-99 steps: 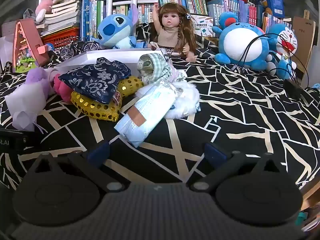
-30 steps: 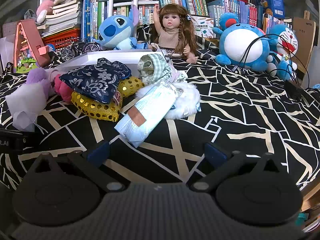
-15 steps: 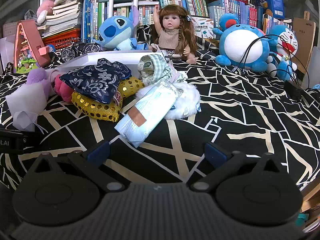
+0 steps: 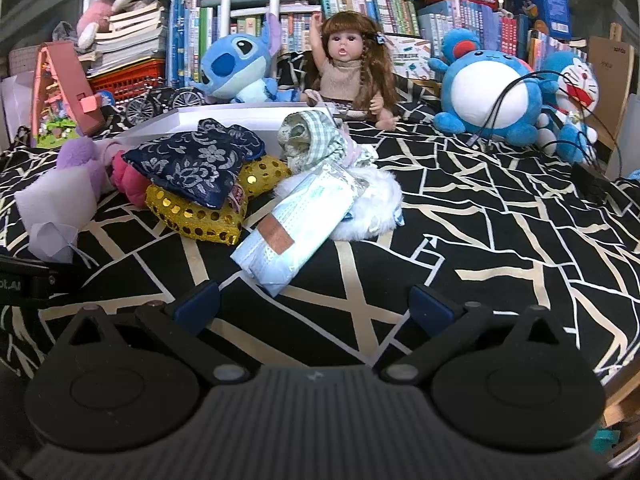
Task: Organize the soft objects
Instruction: 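Grasp the small white folded cloth with the left gripper while the right grasps the wrapped white pack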
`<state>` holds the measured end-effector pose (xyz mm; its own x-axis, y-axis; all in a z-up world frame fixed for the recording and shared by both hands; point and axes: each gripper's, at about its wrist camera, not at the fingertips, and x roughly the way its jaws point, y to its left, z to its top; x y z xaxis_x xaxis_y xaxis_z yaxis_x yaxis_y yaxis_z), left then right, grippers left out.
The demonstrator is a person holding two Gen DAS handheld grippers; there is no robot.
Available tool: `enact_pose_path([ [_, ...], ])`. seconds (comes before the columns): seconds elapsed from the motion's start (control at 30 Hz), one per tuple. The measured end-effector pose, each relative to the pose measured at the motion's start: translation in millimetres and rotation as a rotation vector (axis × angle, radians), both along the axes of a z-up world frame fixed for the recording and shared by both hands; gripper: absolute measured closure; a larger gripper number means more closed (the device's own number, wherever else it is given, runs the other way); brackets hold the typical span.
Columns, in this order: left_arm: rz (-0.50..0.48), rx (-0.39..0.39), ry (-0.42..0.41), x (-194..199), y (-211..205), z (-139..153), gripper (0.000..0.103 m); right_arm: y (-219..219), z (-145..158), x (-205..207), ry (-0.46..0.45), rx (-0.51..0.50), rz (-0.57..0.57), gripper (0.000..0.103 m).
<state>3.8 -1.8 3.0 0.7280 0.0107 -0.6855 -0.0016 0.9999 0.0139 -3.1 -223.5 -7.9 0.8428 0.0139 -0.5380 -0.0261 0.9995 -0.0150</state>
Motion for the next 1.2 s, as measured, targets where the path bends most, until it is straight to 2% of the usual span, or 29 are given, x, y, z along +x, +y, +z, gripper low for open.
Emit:
enact_pose_path([
  [0.13, -0.036, -0.011, 0.007, -1.8, -0.1, 7.2, 0.005, -9.9, 4.1, -3.0, -0.031, 0.074, 0.020, 0.001],
  [0.23, -0.062, -0.026, -0.035, -8.0, 0.1, 14.3, 0.011, -13.7, 11.7, -5.6, -0.085, 0.100, 0.029, 0.002],
  [0.33, -0.085, -0.025, -0.085, -14.5, -3.0, 21.0, 0.017, -11.9, 17.5, -5.3, -0.121, 0.080, 0.040, 0.004],
  [0.47, -0.094, -0.057, -0.116, -17.6, -3.8, 25.5, 0.029, -10.7, 18.0, 2.8, -0.110, 0.082, 0.044, 0.011],
  [0.53, -0.098, -0.065, -0.114, -19.4, -5.5, 25.3, 0.039, -9.5, 17.0, 6.1, -0.102, 0.082, 0.047, 0.016],
  [0.8, -0.090, -0.087, -0.077, -14.6, -8.2, 14.6, 0.057, 2.3, 10.9, 16.1, -0.074, 0.067, 0.054, 0.023],
  [0.9, -0.097, -0.098, -0.062, -11.1, -7.6, 13.0, 0.060, 3.5, 9.0, 20.8, -0.065, 0.068, 0.042, 0.025],
  [0.97, -0.098, -0.112, -0.057, -9.6, -6.5, 12.6, 0.065, 3.8, 8.2, 23.9, -0.060, 0.073, 0.033, 0.033],
  [1.0, -0.092, -0.114, -0.058, -8.8, -6.3, 12.4, 0.071, 3.7, 8.0, 24.5, -0.057, 0.078, 0.031, 0.041],
  [1.03, -0.086, -0.112, -0.058, -8.4, -6.3, 12.0, 0.074, 3.8, 7.9, 24.9, -0.055, 0.081, 0.029, 0.045],
  [1.07, -0.086, -0.111, -0.059, -8.5, -6.5, 12.0, 0.074, 3.7, 7.9, 24.8, -0.055, 0.081, 0.024, 0.049],
  [1.2, -0.105, -0.103, -0.080, -10.7, -8.2, 15.2, 0.075, 3.6, 9.7, 21.0, -0.068, 0.079, 0.028, 0.053],
])
